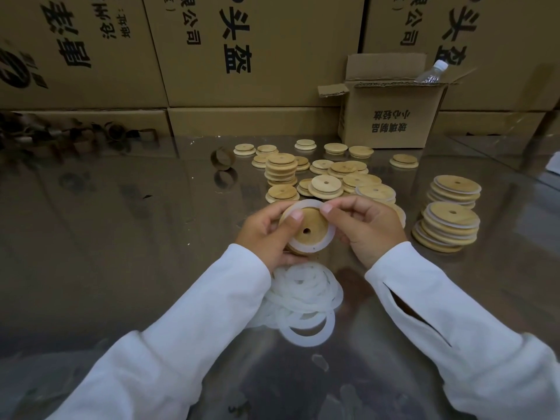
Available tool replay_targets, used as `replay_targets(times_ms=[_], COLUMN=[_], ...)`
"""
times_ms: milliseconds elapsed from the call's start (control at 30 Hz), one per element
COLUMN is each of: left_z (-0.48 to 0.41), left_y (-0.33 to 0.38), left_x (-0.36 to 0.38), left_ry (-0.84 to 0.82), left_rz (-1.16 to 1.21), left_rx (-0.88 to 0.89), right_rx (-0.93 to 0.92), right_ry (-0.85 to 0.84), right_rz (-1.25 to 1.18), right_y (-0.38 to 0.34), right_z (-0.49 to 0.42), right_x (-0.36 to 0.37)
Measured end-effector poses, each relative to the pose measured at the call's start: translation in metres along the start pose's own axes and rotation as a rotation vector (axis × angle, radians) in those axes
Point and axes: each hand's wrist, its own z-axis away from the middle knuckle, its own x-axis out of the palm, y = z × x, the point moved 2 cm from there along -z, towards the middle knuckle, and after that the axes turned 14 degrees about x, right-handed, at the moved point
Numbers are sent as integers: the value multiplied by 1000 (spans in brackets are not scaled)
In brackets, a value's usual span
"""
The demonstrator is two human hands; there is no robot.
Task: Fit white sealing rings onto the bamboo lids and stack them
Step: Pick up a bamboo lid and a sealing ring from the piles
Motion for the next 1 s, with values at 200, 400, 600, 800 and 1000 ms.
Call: replay_targets(times_ms=[200, 400, 600, 800, 1000], left_z=[-1, -1, -3, -3, -5], left_y=[-1, -5, -6, -6, -5], left_x=[-2, -5, -6, -7, -9], left_ry=[11, 44, 58, 60, 79], left_rz=[7, 9, 47, 61, 94], left_rx=[27, 66, 78, 96, 74], right_rx=[-8, -22, -31, -100, -130], right_ry=[11, 27, 90, 70, 54], right_rz=[11, 32, 51, 94, 92], right_y=[2, 4, 4, 0, -4], right_z=[-1, -3, -4, 0, 3], right_x=[1, 1, 0, 2, 3])
